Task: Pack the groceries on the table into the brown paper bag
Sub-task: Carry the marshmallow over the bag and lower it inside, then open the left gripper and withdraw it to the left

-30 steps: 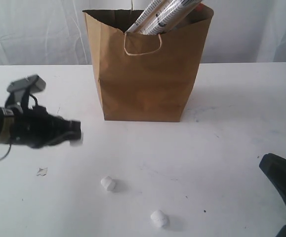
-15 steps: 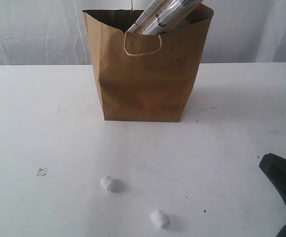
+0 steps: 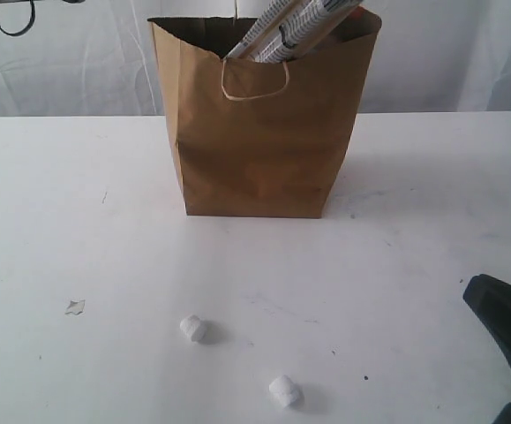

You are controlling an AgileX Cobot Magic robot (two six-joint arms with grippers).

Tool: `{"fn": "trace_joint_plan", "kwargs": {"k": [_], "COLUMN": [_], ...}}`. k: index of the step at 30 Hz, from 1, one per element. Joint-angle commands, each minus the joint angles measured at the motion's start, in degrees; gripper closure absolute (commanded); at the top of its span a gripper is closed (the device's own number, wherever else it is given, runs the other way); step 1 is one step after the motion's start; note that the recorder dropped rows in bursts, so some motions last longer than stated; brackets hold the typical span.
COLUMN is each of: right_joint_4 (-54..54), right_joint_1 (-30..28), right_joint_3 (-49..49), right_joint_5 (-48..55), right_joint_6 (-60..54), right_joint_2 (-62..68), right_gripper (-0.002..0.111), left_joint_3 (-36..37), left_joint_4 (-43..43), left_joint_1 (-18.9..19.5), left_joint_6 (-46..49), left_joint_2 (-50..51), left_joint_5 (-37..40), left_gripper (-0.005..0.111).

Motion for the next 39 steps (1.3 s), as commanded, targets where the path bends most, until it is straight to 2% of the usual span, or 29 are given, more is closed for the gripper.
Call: {"fn": "trace_joint_plan", "kwargs": {"k": [1,9,13,15,19,22,24,26,29,30,35,39], "right_joint_4": [0.02,0.02,0.02,0.02,0.02,0.02,0.02,0.02,0.02,0.02,0.02,0.02], "right_joint_1": [-0.29,-0.29,-0.29,-0.29,-0.29,-0.29,-0.29,-0.29,-0.29,-0.29,-0.29,-0.29], "right_joint_3": [0.32,0.32,0.32,0.32,0.32,0.32,0.32,0.32,0.32,0.32,0.32,0.32], "right_joint_5": [-0.25,-0.25,-0.25,-0.25,-0.25,-0.25,-0.25,-0.25,-0.25,-0.25,-0.25,-0.25], "right_joint_6": [0.12,0.12,0.12,0.12,0.12,0.12,0.12,0.12,0.12,0.12,0.12,0.12], "right_joint_2": [-0.41,-0.41,-0.41,-0.41,-0.41,-0.41,-0.41,-0.41,-0.41,-0.41,-0.41,-0.41], "right_gripper": [0.108,0.108,0.108,0.108,0.108,0.108,0.108,0.108,0.108,0.108,0.108,0.108], "left_joint_3": [-0.53,-0.53,-0.53,-0.53,-0.88,-3.22,-4.88,-5.49,-5.89,-5.89,-5.89,-5.89], "left_joint_4": [-4.7,-7.36,-12.62,-17.73,-19.59,-19.74,-19.31,-18.73,-15.96,-15.96,-15.32,-15.04], "left_joint_1": [0.08,0.08,0.08,-0.05,-3.38,-5.74,-6.28,-6.28,-6.28,-6.6,-7.49,-7.72], "left_joint_6": [7.3,16.53,21.1,24.79,31.02,31.57,32.85,33.08,30.03,29.46,29.36,28.13], "left_joint_2": [0.5,2.46,4.66,6.97,9.61,11.85,12.79,12.79,12.79,12.69,12.58,11.94], "left_joint_5": [-5.34,-11.96,-13.19,-16.19,-14.52,-9.32,-8.97,-4.78,-2.16,-2.97,-6.2,-3.62], "left_gripper": [0.104,0.104,0.104,0.104,0.104,0.104,0.104,0.093,0.054,0.049,0.048,0.049]}}
